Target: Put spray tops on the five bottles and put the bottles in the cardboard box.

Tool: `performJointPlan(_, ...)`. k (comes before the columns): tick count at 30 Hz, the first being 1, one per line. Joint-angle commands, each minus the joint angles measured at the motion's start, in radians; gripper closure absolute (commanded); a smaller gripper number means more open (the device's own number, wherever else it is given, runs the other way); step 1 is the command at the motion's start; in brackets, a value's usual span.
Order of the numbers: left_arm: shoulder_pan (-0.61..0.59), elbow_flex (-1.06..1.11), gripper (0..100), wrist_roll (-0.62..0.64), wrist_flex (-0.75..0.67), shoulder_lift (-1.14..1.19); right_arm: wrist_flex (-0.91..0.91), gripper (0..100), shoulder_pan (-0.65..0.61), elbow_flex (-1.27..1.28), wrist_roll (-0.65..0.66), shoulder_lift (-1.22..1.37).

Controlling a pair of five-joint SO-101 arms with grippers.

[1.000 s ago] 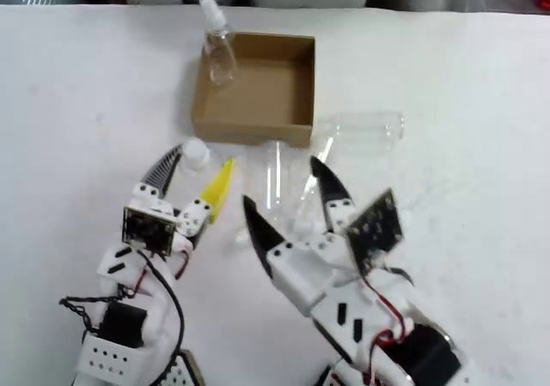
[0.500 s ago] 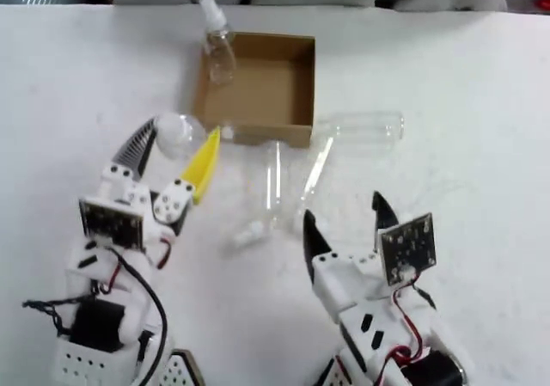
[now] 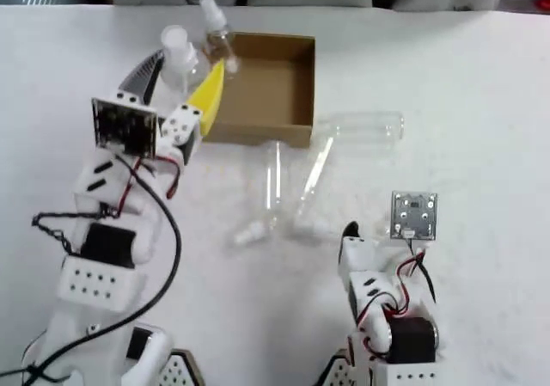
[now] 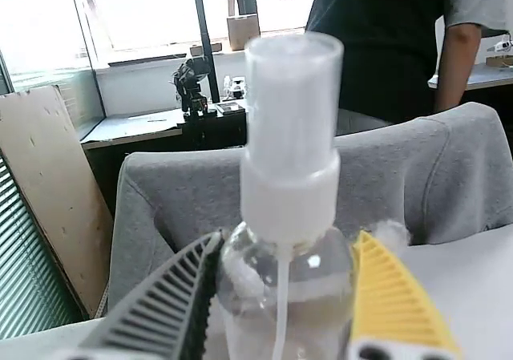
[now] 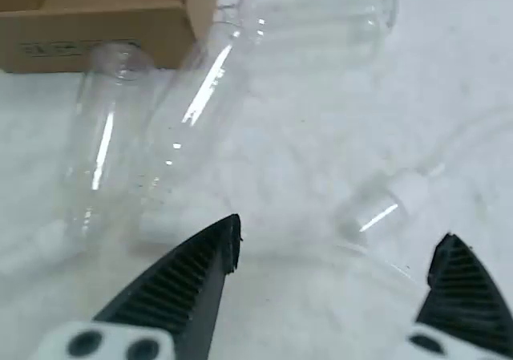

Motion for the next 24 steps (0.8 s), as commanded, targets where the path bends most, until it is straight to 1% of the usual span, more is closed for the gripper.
performJointPlan(1, -0.01, -0.091, 81, 0.011, -0.109, 0.128, -0.093, 66.2, 0.059, 0.087, -0.008, -0.004)
performJointPlan(5, -0.01, -0.146, 81, 0.011, -0.184, 0.298, -0.179, 66.2, 0.064, 0.206, -0.008, -0.004)
performJointPlan(11, -0.025, -0.221, 81, 0.011, -0.341, 0.562, -0.17, 66.2, 0.065, 0.206, -0.006, -0.004)
performJointPlan(14, -0.025, -0.275, 81, 0.011, -0.396, 0.696, -0.17, 66.2, 0.065, 0.206, 0.0, -0.002)
performJointPlan(20, -0.058, -0.431, 81, 0.011, -0.443, 0.929, -0.17, 66.2, 0.065, 0.206, 0.0, 0.001)
performJointPlan(24, -0.074, -0.534, 81, 0.011, -0.451, 1.073, -0.17, 66.2, 0.062, 0.206, 0.0, 0.001)
